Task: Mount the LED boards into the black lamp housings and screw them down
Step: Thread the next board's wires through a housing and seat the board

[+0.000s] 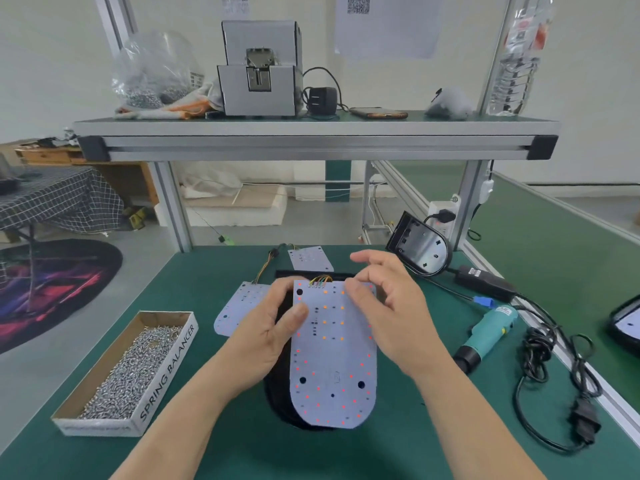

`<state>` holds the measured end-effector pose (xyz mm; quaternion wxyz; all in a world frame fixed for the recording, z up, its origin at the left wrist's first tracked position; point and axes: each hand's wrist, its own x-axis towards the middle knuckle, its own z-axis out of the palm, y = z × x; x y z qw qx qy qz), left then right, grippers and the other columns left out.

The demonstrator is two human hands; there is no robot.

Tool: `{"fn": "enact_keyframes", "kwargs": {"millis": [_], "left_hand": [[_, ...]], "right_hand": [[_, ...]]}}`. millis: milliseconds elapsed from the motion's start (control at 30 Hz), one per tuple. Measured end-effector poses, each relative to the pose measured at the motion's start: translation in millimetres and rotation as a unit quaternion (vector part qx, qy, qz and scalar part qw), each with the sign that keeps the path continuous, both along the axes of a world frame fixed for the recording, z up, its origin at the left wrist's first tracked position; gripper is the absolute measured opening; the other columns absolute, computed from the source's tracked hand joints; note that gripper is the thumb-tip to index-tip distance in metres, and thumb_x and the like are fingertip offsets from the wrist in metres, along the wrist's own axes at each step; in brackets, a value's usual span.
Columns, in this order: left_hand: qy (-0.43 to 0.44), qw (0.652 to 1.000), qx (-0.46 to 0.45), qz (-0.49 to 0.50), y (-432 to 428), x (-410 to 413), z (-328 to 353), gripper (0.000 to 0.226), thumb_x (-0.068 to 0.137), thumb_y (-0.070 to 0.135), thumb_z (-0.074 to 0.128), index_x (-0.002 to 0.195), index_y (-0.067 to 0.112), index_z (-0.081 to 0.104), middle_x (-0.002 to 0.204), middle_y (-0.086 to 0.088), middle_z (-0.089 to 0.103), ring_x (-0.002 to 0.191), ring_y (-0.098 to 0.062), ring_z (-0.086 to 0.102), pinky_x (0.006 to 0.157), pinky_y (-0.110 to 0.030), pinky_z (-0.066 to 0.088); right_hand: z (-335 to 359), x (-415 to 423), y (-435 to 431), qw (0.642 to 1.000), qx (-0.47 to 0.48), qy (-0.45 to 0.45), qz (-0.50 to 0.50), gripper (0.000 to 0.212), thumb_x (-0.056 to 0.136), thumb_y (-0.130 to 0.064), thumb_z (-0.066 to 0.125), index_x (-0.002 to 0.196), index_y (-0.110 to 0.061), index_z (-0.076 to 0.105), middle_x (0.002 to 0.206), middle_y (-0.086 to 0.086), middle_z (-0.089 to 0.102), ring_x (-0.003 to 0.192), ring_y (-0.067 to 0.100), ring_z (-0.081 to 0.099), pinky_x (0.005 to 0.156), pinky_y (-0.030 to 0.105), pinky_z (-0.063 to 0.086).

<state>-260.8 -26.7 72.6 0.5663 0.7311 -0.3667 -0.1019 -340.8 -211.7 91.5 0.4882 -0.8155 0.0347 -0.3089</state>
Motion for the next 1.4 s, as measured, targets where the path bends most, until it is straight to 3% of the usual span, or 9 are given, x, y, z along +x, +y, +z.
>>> {"fn": "enact_keyframes", "kwargs": {"millis": [167, 233, 400, 533, 600, 700, 867, 1033, 1400], "left_hand": [[0.002, 0.998, -0.041, 0.050, -7.9, -3.6, -7.6, 0.053, 0.089, 0.068, 0.050, 0.135, 0.055, 0.028, 0.112, 0.027, 0.063, 0.102, 0.005, 0.062, 0.083, -0.010, 0.047], [0.022, 0.992, -0.074, 0.098, -10.3, -5.1, -9.7, 0.059, 0.089, 0.063, 0.051, 0.140, 0.053, 0.024, 0.086, 0.028, 0.066, 0.078, 0.008, 0.061, 0.072, -0.005, 0.045], [0.092, 0.979, -0.084, 0.163, -12.1, -5.8, -11.6, 0.022, 0.088, 0.059, 0.062, 0.098, 0.040, 0.065, 0.094, 0.000, 0.071, 0.084, -0.011, 0.065, 0.076, -0.030, 0.052], [0.123, 0.976, -0.096, 0.154, -10.7, -7.3, -9.2, 0.014, 0.094, 0.045, 0.063, 0.094, 0.033, 0.069, 0.096, -0.007, 0.072, 0.082, -0.026, 0.068, 0.075, -0.043, 0.057], [0.158, 0.967, -0.130, 0.148, -9.2, -7.0, -7.0, 0.010, 0.092, 0.043, 0.066, 0.094, 0.034, 0.070, 0.095, 0.000, 0.075, 0.083, -0.020, 0.071, 0.069, -0.035, 0.059], [0.227, 0.953, -0.164, 0.113, -6.4, -5.7, -4.8, 0.022, 0.084, 0.046, 0.073, 0.100, 0.030, 0.070, 0.104, -0.004, 0.075, 0.093, -0.022, 0.073, 0.075, -0.038, 0.058], [0.283, 0.938, -0.185, 0.078, -5.4, -5.1, -1.4, 0.029, 0.072, 0.037, 0.081, 0.097, 0.026, 0.073, 0.104, -0.009, 0.076, 0.089, -0.026, 0.075, 0.066, -0.032, 0.059], [0.266, 0.935, -0.217, 0.083, -6.2, -5.7, -3.1, 0.020, 0.077, 0.030, 0.076, 0.095, 0.023, 0.074, 0.102, -0.012, 0.076, 0.085, -0.029, 0.075, 0.065, -0.034, 0.059], [0.213, 0.951, -0.208, 0.085, -6.3, -6.9, -7.3, 0.013, 0.085, 0.027, 0.068, 0.096, 0.023, 0.074, 0.101, -0.009, 0.076, 0.087, -0.026, 0.075, 0.065, -0.029, 0.059]], "right_hand": [[-12.8, 5.9, 14.4, 0.995, -0.020, -0.073, -0.072, 0.017, 0.095, -0.013, 0.066, 0.079, -0.013, 0.067, 0.117, -0.019, 0.055, 0.106, 0.018, 0.055, 0.071, 0.015, 0.033], [-16.7, 5.7, 15.1, 0.994, -0.032, -0.076, -0.068, 0.016, 0.095, -0.013, 0.066, 0.078, -0.013, 0.067, 0.117, -0.020, 0.052, 0.108, 0.020, 0.054, 0.071, 0.017, 0.034], [-19.9, 1.9, 17.2, 0.983, -0.093, -0.133, -0.083, 0.008, 0.087, -0.010, 0.073, 0.093, -0.012, 0.068, 0.128, 0.002, 0.048, 0.127, 0.010, 0.045, 0.098, 0.017, 0.037], [-20.4, 0.7, 17.1, 0.992, 0.009, -0.098, -0.085, 0.050, 0.082, -0.016, 0.080, 0.123, -0.024, 0.052, 0.127, -0.011, 0.052, 0.114, 0.006, 0.057, 0.088, 0.011, 0.044], [-18.2, 0.5, 15.2, 0.992, 0.109, -0.002, -0.056, 0.041, 0.082, -0.028, 0.081, 0.115, -0.032, 0.056, 0.109, -0.020, 0.066, 0.100, 0.003, 0.065, 0.079, 0.013, 0.050], [-22.3, 3.2, 8.8, 0.984, 0.155, 0.086, -0.004, 0.018, 0.085, -0.028, 0.079, 0.100, -0.026, 0.068, 0.094, -0.008, 0.076, 0.092, 0.020, 0.071, 0.084, 0.041, 0.059], [-20.3, -1.3, 18.8, 0.984, 0.176, 0.035, 0.012, 0.025, 0.079, -0.030, 0.074, 0.092, -0.010, 0.065, 0.095, 0.020, 0.070, 0.090, 0.043, 0.063, 0.083, 0.060, 0.053], [-22.2, -1.9, 27.9, 0.966, 0.256, 0.027, 0.034, 0.042, 0.079, -0.029, 0.072, 0.097, 0.007, 0.057, 0.102, 0.037, 0.057, 0.081, 0.023, 0.053, 0.086, 0.065, 0.048], [-28.9, 1.7, 28.3, 0.969, 0.243, -0.009, 0.033, 0.027, 0.086, -0.023, 0.072, 0.093, 0.000, 0.061, 0.094, 0.028, 0.063, 0.080, 0.018, 0.055, 0.081, 0.058, 0.051]]}}
